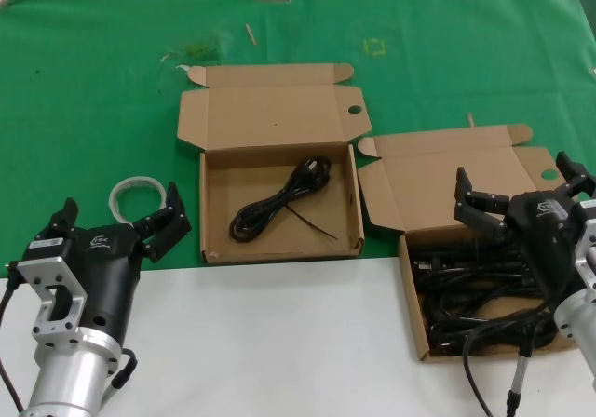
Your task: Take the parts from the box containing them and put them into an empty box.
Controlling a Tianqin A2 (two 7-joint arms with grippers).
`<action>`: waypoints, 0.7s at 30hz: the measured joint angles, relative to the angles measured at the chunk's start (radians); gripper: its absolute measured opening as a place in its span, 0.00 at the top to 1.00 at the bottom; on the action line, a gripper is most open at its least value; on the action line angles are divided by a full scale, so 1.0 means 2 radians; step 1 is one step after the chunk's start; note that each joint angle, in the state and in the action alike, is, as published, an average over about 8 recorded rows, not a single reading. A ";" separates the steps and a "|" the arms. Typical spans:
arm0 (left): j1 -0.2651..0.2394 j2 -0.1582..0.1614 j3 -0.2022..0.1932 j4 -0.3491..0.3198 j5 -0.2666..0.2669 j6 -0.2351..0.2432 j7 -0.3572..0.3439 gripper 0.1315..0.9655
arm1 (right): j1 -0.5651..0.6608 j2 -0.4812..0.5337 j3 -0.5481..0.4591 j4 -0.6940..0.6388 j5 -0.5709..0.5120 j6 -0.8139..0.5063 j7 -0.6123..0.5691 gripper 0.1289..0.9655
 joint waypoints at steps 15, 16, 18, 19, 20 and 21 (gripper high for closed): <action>0.000 0.000 0.000 0.000 0.000 0.000 0.000 0.00 | 0.000 0.000 0.000 0.000 0.000 0.000 0.000 0.00; 0.000 0.000 0.000 0.000 0.000 0.000 0.000 0.00 | 0.000 0.000 0.000 0.000 0.000 0.000 0.000 0.00; 0.000 0.000 0.000 0.000 0.000 0.000 0.000 0.00 | 0.000 0.000 0.000 0.000 0.000 0.000 0.000 0.00; 0.000 0.000 0.000 0.000 0.000 0.000 0.000 0.00 | 0.000 0.000 0.000 0.000 0.000 0.000 0.000 0.00; 0.000 0.000 0.000 0.000 0.000 0.000 0.000 0.00 | 0.000 0.000 0.000 0.000 0.000 0.000 0.000 0.00; 0.000 0.000 0.000 0.000 0.000 0.000 0.000 0.00 | 0.000 0.000 0.000 0.000 0.000 0.000 0.000 0.00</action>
